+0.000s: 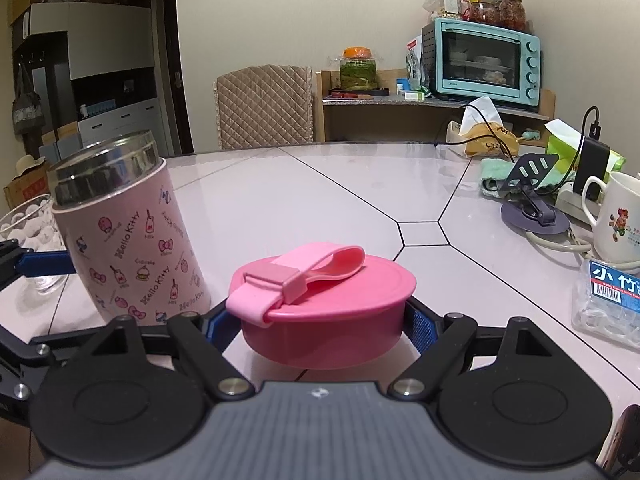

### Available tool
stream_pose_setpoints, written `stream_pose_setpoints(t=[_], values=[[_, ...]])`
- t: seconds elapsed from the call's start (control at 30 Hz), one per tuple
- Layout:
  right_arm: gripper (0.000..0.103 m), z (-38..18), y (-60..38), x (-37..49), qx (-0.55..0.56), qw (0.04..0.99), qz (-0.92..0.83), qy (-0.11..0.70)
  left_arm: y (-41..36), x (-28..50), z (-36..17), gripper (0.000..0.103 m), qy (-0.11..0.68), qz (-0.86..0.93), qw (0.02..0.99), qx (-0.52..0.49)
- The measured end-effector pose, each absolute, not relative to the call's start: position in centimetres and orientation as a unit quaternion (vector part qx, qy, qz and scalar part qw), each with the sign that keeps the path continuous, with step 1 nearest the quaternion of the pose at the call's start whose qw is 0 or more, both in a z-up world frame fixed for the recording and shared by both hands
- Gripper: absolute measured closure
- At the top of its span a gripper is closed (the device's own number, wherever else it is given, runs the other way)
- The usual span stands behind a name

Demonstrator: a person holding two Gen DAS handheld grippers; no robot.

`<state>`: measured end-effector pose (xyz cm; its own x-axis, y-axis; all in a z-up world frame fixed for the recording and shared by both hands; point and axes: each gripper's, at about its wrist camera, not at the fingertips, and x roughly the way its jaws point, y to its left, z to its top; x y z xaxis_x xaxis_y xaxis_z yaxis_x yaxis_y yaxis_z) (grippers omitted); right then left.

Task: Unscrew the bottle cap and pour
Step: 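Lower the pink cap onto the table beside the bottle with the right gripper, then open the right gripper to release the cap and withdraw it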

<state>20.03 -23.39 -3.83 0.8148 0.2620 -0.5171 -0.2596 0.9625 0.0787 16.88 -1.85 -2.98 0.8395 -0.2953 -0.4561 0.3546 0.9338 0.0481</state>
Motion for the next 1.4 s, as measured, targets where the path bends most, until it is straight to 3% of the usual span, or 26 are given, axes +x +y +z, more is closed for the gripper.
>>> stream_pose_setpoints(t=[1.4], values=[[0.018, -4.9, -23.4, 20.8, -0.017, 0.939, 0.135, 0.315, -2.7, 17.3, -3.2, 0.000, 0.239, -0.176, 0.952, 0.076]])
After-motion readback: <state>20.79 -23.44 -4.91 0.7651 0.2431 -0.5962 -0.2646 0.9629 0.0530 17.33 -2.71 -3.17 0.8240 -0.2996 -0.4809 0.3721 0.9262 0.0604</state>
